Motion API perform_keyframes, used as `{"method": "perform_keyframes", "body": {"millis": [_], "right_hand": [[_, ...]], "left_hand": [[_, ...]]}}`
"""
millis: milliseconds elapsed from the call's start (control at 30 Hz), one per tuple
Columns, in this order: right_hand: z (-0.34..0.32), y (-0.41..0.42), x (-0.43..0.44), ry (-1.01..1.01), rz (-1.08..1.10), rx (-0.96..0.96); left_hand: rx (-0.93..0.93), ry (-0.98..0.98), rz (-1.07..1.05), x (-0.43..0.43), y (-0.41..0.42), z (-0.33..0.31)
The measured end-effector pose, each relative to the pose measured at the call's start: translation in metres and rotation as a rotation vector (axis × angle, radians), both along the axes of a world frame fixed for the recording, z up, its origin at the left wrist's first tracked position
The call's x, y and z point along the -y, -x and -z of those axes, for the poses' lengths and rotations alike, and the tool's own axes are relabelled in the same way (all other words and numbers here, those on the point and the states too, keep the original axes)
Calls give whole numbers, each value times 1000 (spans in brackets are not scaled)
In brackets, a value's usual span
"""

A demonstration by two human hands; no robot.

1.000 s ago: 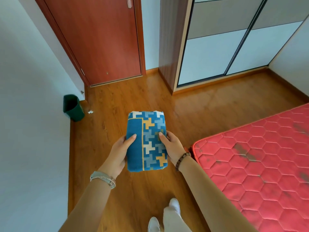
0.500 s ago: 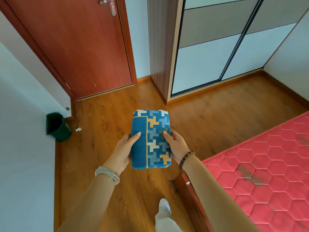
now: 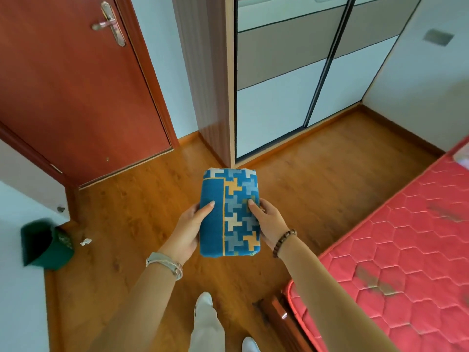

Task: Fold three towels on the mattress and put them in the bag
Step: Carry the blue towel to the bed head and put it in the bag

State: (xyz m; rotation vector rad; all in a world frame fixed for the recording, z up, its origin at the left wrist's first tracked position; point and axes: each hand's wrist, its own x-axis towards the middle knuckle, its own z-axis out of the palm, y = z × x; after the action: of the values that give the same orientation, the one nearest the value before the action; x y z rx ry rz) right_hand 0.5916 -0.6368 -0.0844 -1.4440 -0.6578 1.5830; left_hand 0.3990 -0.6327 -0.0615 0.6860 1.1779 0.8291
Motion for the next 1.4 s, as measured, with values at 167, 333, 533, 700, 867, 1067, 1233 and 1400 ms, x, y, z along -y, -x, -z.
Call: {"method": "perform_keyframes", "body": {"millis": [167,333,533,700,867,1067,1233,1400], "right_hand": [[5,0,-39,12,90,15],[2,12,-85,-6,181,33],[-2,30,-127,10,298,44],[-4,26,-139,-4,394,54],[-4,-3,-151,21,470,74],[1,-59,-175,27,553,73],[-2,-123,-208,19,609,68],[-12,-193,-232,10,660,101]], "left_hand": [[-11,5,70,-53,-3,1],[-21,-32,127,-119,8,-2],[-42,-23,260,-187,19,-3],[-6,-31,376,-221,9,-2],[30,-10,488,-249,-24,0],[28,-7,604,-288,-86,5],[34,-20,670,-331,-158,6],[45,-46,734,-365,-237,-1]]}}
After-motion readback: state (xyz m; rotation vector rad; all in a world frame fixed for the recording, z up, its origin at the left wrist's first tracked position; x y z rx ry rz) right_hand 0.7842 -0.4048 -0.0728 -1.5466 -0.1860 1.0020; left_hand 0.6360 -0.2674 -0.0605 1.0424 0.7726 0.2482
